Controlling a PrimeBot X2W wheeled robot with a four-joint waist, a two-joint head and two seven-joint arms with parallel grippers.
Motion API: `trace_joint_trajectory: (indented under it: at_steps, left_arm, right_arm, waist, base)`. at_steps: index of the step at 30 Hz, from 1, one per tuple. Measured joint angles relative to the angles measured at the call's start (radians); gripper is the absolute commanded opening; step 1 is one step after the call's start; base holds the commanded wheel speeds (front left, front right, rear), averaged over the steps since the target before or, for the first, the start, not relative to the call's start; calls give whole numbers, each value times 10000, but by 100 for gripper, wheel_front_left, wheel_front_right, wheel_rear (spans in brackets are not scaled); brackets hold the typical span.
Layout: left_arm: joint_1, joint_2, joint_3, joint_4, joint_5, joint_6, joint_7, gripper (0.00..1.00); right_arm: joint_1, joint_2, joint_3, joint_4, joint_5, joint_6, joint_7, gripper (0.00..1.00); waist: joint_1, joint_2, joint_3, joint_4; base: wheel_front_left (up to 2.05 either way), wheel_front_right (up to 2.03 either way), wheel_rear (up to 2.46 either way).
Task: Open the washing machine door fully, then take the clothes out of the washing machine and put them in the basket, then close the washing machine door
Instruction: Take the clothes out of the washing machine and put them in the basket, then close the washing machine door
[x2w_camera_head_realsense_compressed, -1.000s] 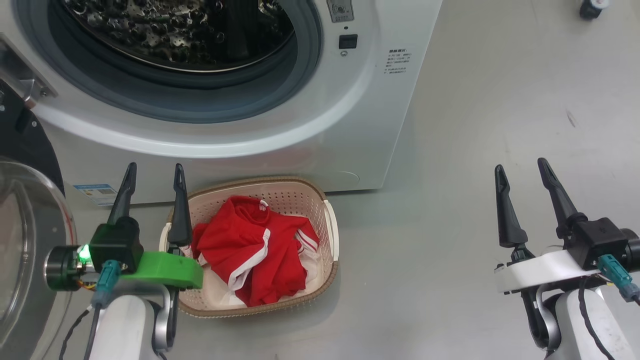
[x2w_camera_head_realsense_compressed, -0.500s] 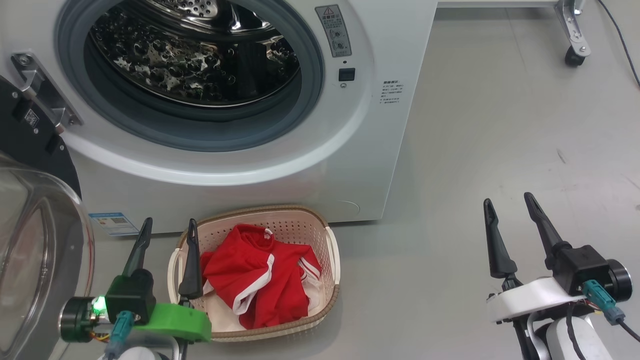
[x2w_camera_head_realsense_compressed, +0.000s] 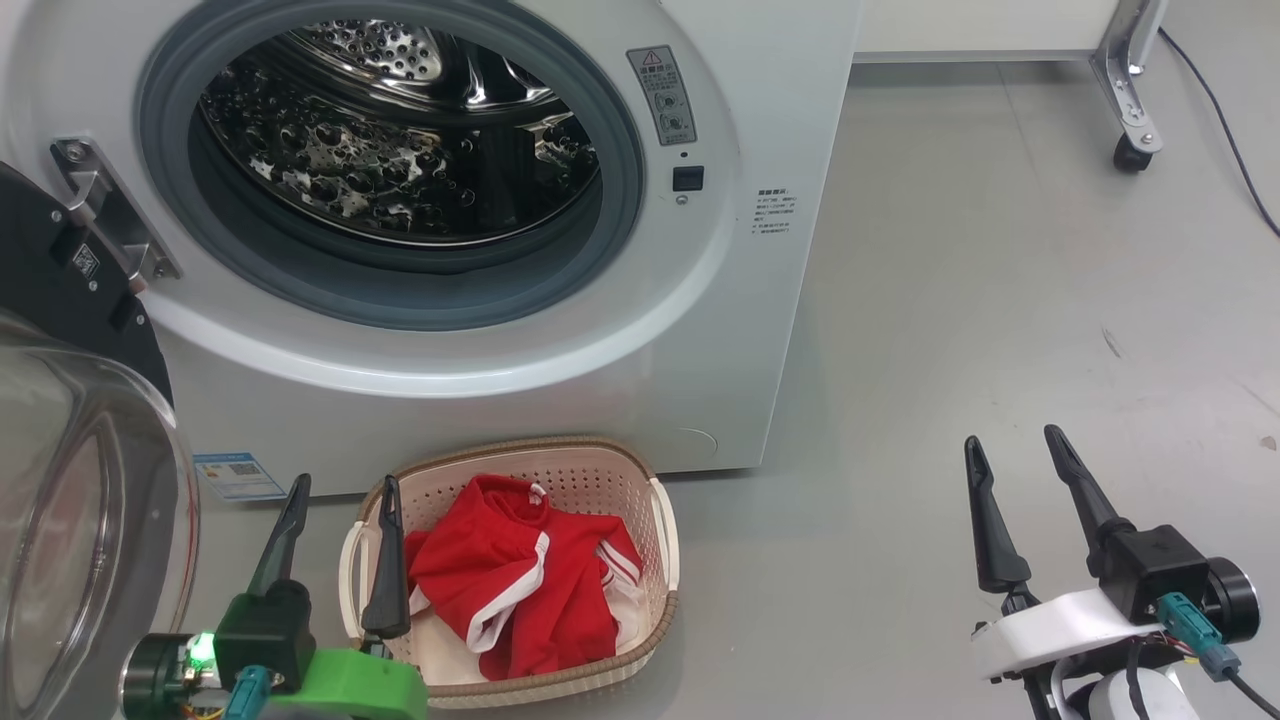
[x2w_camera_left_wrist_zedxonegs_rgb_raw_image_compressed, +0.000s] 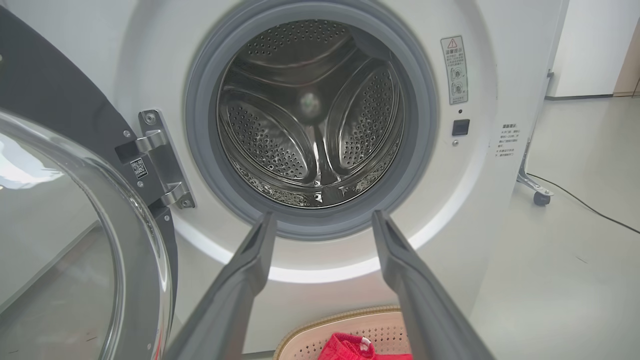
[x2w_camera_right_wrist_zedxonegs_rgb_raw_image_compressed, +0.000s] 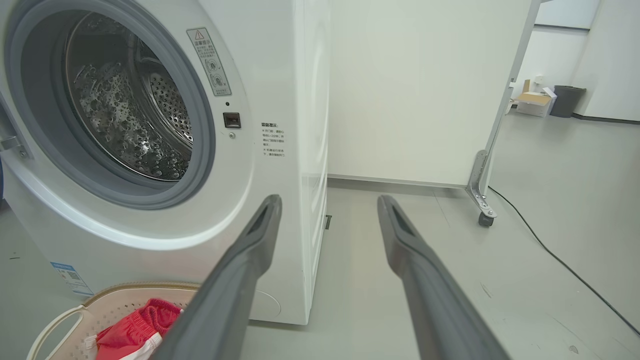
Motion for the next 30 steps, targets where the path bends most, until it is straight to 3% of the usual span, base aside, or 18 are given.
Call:
trace_joint_trajectory:
  at_steps: [30]
  left_arm:
    - [543,31,-232,-859,140,44,531,100]
  right_arm:
    - [191,10,48,-148,-2,-86,0,100]
  waist:
    - [0,0,-253,-26]
  base:
    - [0,0,0]
